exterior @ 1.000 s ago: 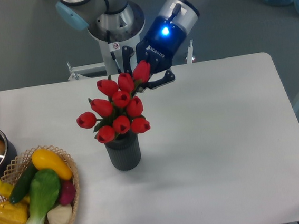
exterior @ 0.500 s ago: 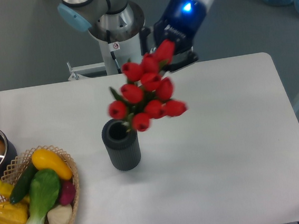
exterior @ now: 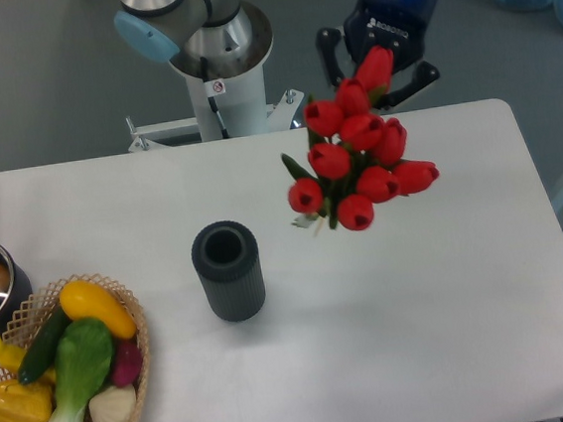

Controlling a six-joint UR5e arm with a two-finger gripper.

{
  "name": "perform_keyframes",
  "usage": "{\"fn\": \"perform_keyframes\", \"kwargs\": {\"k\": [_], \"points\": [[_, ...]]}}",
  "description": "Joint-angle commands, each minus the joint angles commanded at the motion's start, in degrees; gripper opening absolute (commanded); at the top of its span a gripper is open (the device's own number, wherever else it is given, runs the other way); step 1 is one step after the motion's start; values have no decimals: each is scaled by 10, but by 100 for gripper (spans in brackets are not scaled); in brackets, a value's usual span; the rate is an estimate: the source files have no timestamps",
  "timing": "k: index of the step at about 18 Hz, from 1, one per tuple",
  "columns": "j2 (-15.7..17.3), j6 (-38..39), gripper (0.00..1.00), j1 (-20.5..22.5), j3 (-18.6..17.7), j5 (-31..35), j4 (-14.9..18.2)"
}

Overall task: Pick up the flowers from the vase
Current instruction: 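Carry the tulip bunch away from the vase and hold it above the table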

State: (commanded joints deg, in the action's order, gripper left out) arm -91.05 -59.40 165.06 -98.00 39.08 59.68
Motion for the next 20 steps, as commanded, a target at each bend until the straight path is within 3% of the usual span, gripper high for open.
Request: {"fn": "perform_keyframes", "kwargs": {"k": [5, 9, 13, 20], "points": [[-29, -60, 0, -11, 0, 120, -1], [-62, -92, 0, -52, 0, 262, 0], [-99, -96, 0, -97, 25, 389, 5], [-115, -96, 0, -113, 45, 436, 8]]}}
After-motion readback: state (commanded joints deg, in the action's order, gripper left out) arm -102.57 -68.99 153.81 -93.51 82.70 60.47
